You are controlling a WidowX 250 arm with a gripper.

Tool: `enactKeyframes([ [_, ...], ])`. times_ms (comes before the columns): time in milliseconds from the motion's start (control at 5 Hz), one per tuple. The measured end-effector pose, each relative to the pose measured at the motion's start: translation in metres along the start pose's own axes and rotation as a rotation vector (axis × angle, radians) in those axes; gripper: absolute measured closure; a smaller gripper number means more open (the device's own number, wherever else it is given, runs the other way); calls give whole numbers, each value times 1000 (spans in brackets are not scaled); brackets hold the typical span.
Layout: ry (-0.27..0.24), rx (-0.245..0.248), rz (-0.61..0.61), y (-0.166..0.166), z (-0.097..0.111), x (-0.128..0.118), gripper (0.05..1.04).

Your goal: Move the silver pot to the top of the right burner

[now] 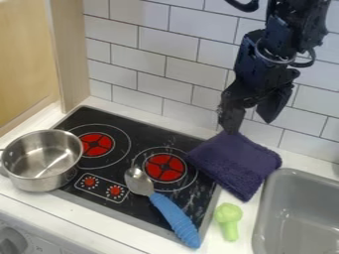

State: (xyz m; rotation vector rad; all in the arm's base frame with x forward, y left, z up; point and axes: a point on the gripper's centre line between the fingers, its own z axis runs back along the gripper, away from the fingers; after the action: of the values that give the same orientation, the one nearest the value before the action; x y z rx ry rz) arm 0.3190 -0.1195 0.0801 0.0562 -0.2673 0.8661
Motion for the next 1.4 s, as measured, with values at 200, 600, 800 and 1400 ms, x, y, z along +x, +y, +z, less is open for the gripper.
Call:
enactKeyframes([
  [200, 14, 63, -10, 14, -15, -6, 84],
  [600, -4, 122, -10, 42, -15, 0, 84],
  [800, 5, 159, 34, 59, -19, 22, 84],
  [1400, 22, 225, 120, 117, -30, 73, 84],
])
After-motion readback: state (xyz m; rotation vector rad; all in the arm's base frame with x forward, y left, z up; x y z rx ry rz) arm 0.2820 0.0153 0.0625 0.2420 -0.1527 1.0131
